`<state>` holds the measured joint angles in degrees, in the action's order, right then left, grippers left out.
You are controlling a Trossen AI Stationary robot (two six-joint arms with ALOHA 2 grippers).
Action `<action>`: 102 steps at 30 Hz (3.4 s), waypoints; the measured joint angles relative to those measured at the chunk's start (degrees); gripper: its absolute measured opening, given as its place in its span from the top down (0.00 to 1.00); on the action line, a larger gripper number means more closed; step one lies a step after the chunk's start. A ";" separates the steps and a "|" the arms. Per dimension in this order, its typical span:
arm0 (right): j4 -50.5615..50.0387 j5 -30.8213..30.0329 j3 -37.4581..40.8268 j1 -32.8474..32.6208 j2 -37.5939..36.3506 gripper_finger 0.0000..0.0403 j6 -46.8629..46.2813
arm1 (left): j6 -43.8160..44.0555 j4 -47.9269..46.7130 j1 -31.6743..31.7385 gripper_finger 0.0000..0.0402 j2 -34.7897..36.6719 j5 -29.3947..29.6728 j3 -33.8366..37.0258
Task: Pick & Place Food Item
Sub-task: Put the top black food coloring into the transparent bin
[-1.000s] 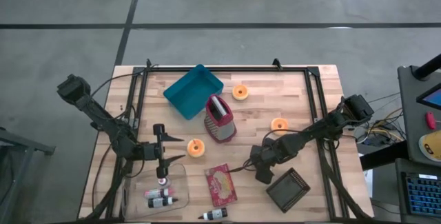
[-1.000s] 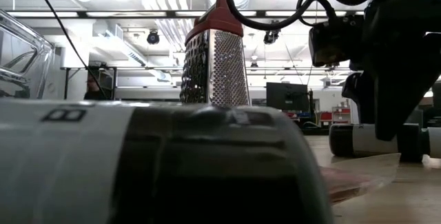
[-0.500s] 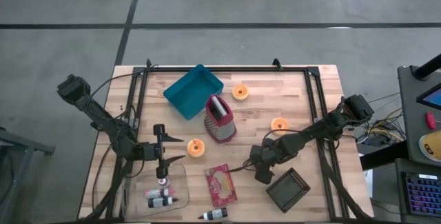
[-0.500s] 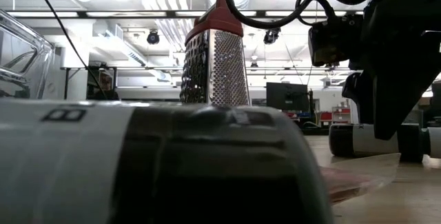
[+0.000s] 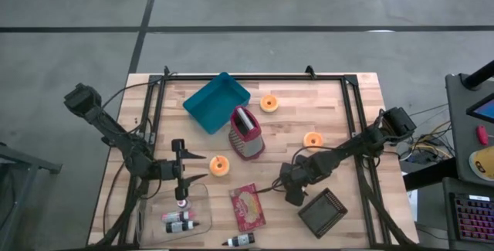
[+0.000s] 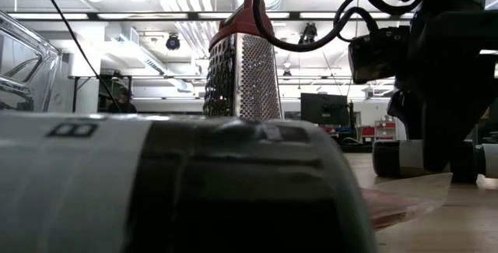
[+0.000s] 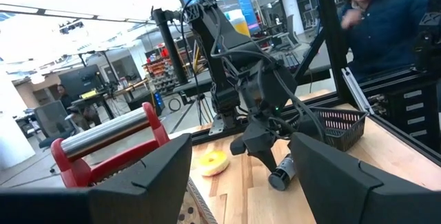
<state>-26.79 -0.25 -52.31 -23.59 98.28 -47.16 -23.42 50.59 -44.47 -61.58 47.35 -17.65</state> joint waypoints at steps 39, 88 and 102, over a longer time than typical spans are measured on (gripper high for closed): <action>0.20 0.17 -0.09 -0.02 -0.27 0.74 0.18 | -0.39 0.43 0.00 0.37 0.00 -1.49 0.00; 0.25 0.20 -0.09 -0.05 -0.26 0.74 0.20 | -0.86 0.39 0.02 0.37 0.00 -1.46 0.09; 0.40 0.25 -0.09 -0.13 -0.24 0.74 0.20 | -1.07 0.39 0.02 0.37 0.00 -1.46 0.10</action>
<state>-26.39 -0.01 -52.40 -23.72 98.04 -46.96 -24.49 50.98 -44.45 -61.58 45.89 -17.55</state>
